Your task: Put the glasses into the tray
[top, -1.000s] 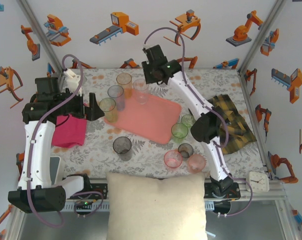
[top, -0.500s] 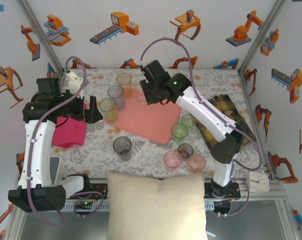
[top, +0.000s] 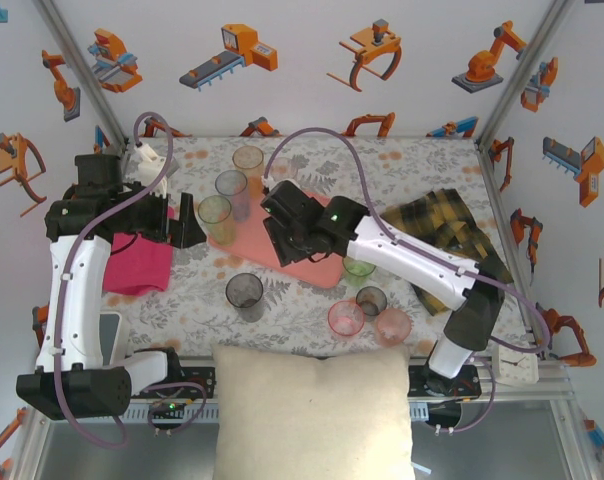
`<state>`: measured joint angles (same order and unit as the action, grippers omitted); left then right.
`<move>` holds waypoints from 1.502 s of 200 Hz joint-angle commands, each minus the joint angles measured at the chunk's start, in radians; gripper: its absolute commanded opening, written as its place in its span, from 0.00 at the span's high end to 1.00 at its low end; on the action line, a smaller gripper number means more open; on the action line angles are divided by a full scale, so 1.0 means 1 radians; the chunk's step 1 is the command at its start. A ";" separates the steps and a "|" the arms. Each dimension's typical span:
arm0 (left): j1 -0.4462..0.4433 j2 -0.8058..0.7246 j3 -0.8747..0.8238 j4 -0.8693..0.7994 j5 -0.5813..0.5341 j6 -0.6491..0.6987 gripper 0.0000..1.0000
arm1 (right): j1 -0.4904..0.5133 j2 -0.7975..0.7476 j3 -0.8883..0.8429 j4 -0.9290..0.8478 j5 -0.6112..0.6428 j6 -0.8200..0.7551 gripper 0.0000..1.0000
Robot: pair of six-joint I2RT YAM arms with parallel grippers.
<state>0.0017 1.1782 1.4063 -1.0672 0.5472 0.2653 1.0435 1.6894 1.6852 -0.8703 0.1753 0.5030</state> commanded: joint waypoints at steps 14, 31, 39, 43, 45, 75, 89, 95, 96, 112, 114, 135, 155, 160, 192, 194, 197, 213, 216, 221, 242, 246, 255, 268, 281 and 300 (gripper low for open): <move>0.006 -0.012 0.008 -0.014 0.007 -0.012 0.03 | 0.038 -0.001 -0.007 0.075 -0.067 0.039 0.55; 0.006 -0.018 0.002 -0.013 0.000 -0.013 0.03 | 0.057 0.024 0.008 0.071 -0.075 0.039 0.55; 0.009 -0.020 0.002 -0.014 0.000 -0.014 0.03 | 0.064 0.035 0.011 0.074 -0.085 0.040 0.55; 0.009 -0.020 0.003 -0.014 0.000 -0.013 0.03 | 0.067 0.041 0.012 0.075 -0.092 0.039 0.55; 0.009 -0.022 0.002 -0.014 0.000 -0.014 0.03 | 0.069 0.045 0.014 0.075 -0.094 0.039 0.55; 0.011 -0.022 0.005 -0.008 0.003 -0.019 0.03 | 0.092 0.088 0.029 0.083 -0.112 0.044 0.56; 0.014 -0.025 0.008 -0.005 0.005 -0.024 0.03 | 0.099 0.107 0.038 0.082 -0.111 0.047 0.56; 0.014 -0.026 0.009 -0.004 0.005 -0.025 0.03 | 0.099 0.115 0.041 0.083 -0.112 0.051 0.56; 0.014 -0.026 0.009 -0.004 0.005 -0.025 0.03 | 0.099 0.116 0.041 0.083 -0.112 0.052 0.56; 0.017 -0.030 0.008 -0.003 0.006 -0.026 0.03 | 0.104 0.133 0.041 0.085 -0.112 0.060 0.56; 0.017 -0.030 0.008 -0.003 0.007 -0.027 0.03 | 0.104 0.135 0.041 0.086 -0.112 0.061 0.57; 0.018 -0.034 0.008 -0.001 0.011 -0.030 0.03 | 0.107 0.152 0.043 0.084 -0.100 0.069 0.58; 0.020 -0.037 0.007 0.002 0.011 -0.032 0.03 | 0.107 0.167 0.048 0.080 -0.089 0.066 0.59; 0.021 -0.037 0.006 0.003 0.012 -0.032 0.03 | 0.108 0.172 0.051 0.075 -0.085 0.065 0.59; 0.031 -0.041 0.008 0.004 0.033 -0.046 0.03 | 0.107 0.209 0.073 0.052 -0.075 0.059 0.61; 0.031 -0.040 0.009 0.005 0.034 -0.046 0.03 | 0.107 0.211 0.075 0.050 -0.073 0.059 0.61; 0.032 -0.040 0.008 0.005 0.034 -0.047 0.03 | 0.108 0.214 0.078 0.046 -0.070 0.059 0.61; 0.036 -0.040 0.007 0.007 0.036 -0.049 0.03 | 0.108 0.231 0.093 0.031 -0.059 0.059 0.64; 0.037 -0.042 0.008 0.008 0.036 -0.049 0.03 | 0.108 0.233 0.095 0.029 -0.057 0.058 0.64; 0.038 -0.043 0.007 0.008 0.036 -0.050 0.03 | 0.108 0.238 0.098 0.025 -0.054 0.059 0.64; 0.040 -0.046 -0.004 0.013 0.036 -0.052 0.03 | 0.108 0.256 0.110 0.005 -0.037 0.060 0.67; 0.040 -0.046 -0.005 0.015 0.037 -0.053 0.03 | 0.107 0.260 0.112 0.000 -0.032 0.060 0.68; 0.040 -0.049 -0.008 0.015 0.036 -0.054 0.03 | 0.108 0.266 0.116 -0.008 -0.027 0.060 0.69; 0.043 -0.051 -0.010 0.016 0.037 -0.055 0.03 | 0.108 0.272 0.120 -0.018 -0.019 0.061 0.71; 0.042 -0.053 -0.012 0.016 0.036 -0.053 0.03 | 0.108 0.276 0.123 -0.026 -0.011 0.062 0.73; 0.043 -0.053 -0.018 0.021 0.029 -0.053 0.03 | 0.108 0.279 0.128 -0.036 0.005 0.065 0.73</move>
<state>0.0364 1.1465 1.4025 -1.0603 0.5587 0.2218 1.1431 1.9602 1.7760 -0.8600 0.1326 0.5537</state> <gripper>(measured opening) 0.972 0.273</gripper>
